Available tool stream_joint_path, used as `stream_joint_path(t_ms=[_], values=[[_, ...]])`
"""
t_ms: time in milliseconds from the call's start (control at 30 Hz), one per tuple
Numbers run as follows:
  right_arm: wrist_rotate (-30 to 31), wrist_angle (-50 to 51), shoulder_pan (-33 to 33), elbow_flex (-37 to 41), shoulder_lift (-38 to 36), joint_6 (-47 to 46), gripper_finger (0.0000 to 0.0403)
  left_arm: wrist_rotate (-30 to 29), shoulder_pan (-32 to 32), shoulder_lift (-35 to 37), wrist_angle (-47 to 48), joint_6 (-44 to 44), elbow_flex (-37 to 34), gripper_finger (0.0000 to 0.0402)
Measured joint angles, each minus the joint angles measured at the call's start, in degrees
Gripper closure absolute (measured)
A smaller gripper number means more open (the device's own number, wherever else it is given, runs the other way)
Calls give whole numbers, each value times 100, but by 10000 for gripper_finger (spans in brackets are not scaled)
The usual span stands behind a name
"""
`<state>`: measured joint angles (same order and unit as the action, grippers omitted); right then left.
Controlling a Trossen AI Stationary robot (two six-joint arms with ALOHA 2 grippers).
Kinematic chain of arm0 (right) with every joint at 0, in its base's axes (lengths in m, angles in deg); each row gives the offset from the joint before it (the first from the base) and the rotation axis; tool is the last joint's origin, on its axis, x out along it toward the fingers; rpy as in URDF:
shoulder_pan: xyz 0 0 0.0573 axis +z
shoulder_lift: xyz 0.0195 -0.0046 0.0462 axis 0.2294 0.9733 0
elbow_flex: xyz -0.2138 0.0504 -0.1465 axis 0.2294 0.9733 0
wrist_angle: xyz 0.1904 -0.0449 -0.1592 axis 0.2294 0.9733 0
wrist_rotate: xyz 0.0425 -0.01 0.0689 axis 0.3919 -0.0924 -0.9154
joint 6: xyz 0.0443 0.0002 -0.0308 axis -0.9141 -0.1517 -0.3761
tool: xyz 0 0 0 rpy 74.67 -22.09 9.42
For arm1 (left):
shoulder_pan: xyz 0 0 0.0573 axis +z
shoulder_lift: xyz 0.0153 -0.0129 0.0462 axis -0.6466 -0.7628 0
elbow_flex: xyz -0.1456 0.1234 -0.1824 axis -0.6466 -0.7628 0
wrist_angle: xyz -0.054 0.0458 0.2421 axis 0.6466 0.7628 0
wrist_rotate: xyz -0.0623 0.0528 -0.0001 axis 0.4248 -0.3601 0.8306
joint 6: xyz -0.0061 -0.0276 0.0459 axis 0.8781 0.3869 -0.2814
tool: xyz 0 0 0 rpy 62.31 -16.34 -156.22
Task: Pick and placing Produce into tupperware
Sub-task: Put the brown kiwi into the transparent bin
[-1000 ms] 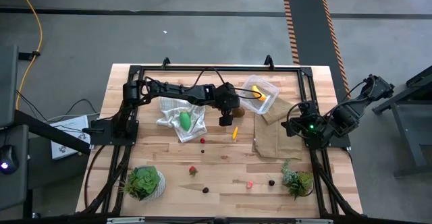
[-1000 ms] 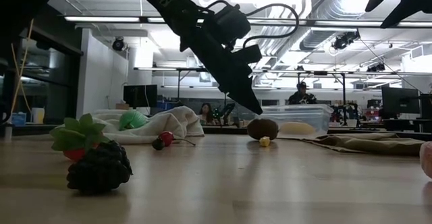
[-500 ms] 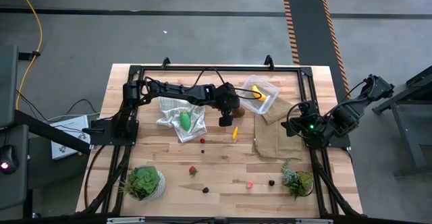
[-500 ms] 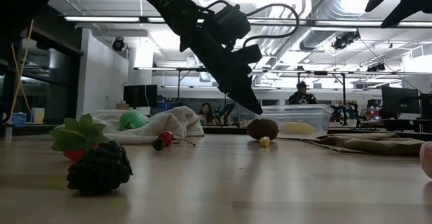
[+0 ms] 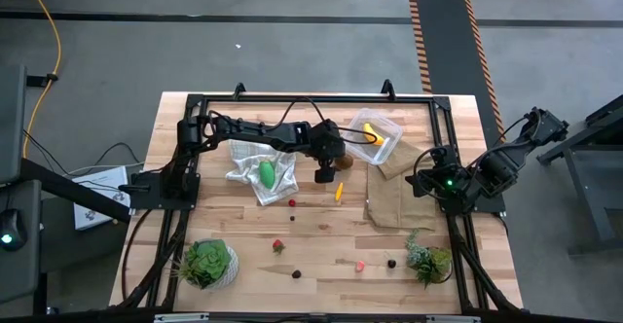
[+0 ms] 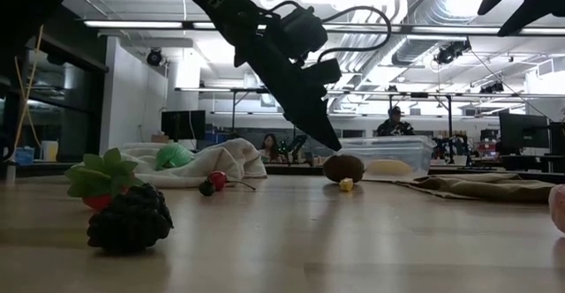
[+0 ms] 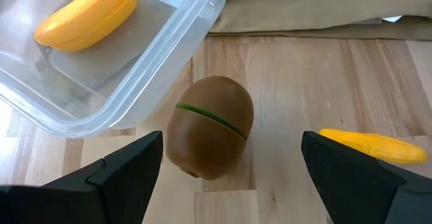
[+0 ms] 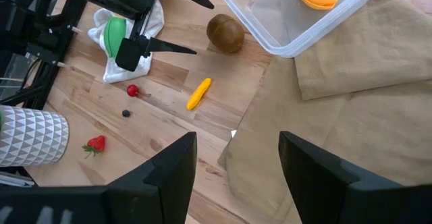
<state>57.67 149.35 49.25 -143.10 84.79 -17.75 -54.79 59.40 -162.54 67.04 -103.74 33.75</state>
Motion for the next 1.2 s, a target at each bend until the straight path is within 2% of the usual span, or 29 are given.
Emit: stream_joint_path(t_ms=[967, 1200], values=[[6, -5, 2, 0, -2, 293, 203, -81, 0, 0, -17, 153, 0, 60], [275, -11, 2, -2, 0, 420, 203, -108, 0, 0, -10, 151, 0, 60]])
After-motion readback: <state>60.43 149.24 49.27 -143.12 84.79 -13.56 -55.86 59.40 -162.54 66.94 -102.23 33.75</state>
